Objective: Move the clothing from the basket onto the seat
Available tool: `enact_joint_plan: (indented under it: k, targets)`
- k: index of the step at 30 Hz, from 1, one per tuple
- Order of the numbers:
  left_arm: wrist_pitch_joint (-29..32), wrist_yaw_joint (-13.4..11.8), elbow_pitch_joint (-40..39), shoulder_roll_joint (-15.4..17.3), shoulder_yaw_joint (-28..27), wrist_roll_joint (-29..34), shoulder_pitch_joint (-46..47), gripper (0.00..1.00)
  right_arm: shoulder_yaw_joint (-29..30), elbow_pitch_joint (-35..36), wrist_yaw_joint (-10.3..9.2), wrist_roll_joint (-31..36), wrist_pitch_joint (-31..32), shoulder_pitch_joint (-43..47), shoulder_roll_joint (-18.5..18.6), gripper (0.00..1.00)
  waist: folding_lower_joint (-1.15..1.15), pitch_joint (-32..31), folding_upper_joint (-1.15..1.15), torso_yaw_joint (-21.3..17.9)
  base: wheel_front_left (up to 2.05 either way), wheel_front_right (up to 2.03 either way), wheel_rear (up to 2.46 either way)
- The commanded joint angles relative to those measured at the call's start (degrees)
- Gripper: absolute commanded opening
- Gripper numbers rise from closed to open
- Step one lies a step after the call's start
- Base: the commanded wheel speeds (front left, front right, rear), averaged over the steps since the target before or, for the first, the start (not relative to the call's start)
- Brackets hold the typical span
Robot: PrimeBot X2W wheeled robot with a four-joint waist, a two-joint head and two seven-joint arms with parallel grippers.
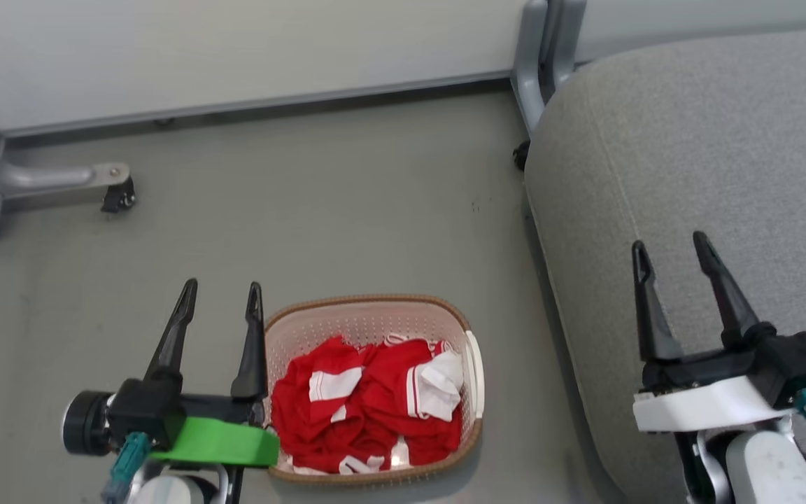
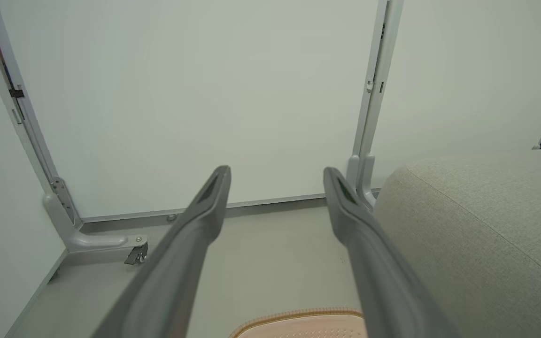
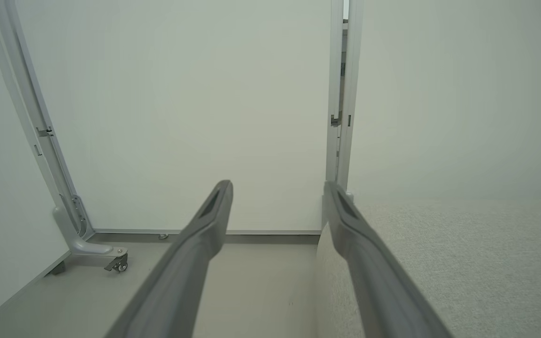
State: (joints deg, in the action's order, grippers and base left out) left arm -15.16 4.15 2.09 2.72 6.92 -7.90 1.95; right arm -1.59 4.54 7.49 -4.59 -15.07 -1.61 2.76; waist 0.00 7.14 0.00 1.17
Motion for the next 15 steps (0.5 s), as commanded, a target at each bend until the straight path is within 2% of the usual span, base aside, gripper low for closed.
enact_joint_plan:
  k: [1, 7, 15]
  targets:
    - [0.0, 0.5, 0.8, 0.3, 0.3, 0.3, 2.7, 1.00, 0.7, 0.7, 0.00, 0.5, -0.2, -1.9, 0.2, 1.00, 0.00, 9.6, 0.00, -0.5, 0.00, 0.00, 0.00]
    - [0.0, 2.5, 6.9, 0.4, 3.3, 4.1, 11.4, 1.00, 2.5, 2.6, 0.00, 1.6, -0.2, -8.3, 0.2, 1.00, 0.00, 20.3, 0.00, -1.6, 0.00, 0.00, 0.00]
    - [0.0, 3.3, 18.8, 3.7, 11.9, 8.4, 23.9, 1.00, 4.3, 5.5, 0.00, 1.5, -0.2, -16.0, 0.2, 1.00, 0.00, 31.5, 0.00, -3.8, 0.00, 0.00, 0.00]
